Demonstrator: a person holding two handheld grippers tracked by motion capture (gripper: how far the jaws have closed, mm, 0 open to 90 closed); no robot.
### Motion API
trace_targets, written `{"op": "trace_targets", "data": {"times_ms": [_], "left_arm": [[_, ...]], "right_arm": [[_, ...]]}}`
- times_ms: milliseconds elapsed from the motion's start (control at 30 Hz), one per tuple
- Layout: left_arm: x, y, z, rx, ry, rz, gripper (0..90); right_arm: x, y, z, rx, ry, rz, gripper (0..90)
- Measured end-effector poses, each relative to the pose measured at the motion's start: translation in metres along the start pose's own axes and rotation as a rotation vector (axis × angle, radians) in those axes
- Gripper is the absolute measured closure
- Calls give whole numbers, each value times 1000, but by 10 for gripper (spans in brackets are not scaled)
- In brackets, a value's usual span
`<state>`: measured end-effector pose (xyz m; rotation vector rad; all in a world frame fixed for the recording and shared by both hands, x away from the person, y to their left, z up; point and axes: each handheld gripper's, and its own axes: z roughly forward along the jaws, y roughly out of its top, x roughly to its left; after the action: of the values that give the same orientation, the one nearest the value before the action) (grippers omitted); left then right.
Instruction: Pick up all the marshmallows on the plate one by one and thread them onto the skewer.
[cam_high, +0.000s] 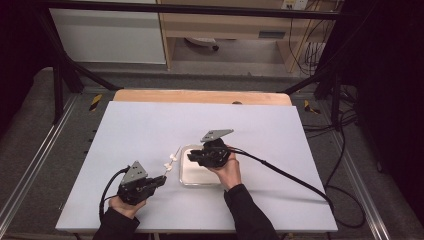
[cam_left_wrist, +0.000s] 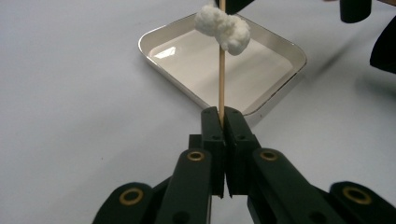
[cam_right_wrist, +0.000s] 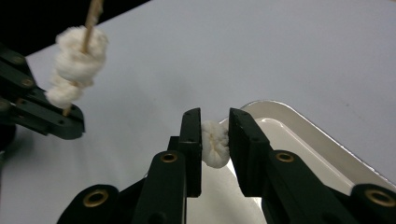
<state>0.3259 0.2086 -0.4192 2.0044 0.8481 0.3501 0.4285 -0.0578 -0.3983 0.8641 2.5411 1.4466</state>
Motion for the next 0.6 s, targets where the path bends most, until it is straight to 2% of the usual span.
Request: {"op": "trace_targets", "data": {"times_ms": [167,333,433,467,600], "left_arm": [[-7,1,3,-3,-20,21,880],[-14,1,7,4,-32,39,880],[-17,1,8,9,-39,50,880],[-17,2,11,-14,-70,69,880],[-19,2,12,-3,-59,76,880]], "right_arm": [[2,2,-28,-83,31,7,764],[4,6,-51,-153,38,5,765],[3,10,-61,-187,53,11,766],[4,11,-63,-197,59,14,766],[5,13,-67,-233,95,35,769]]}}
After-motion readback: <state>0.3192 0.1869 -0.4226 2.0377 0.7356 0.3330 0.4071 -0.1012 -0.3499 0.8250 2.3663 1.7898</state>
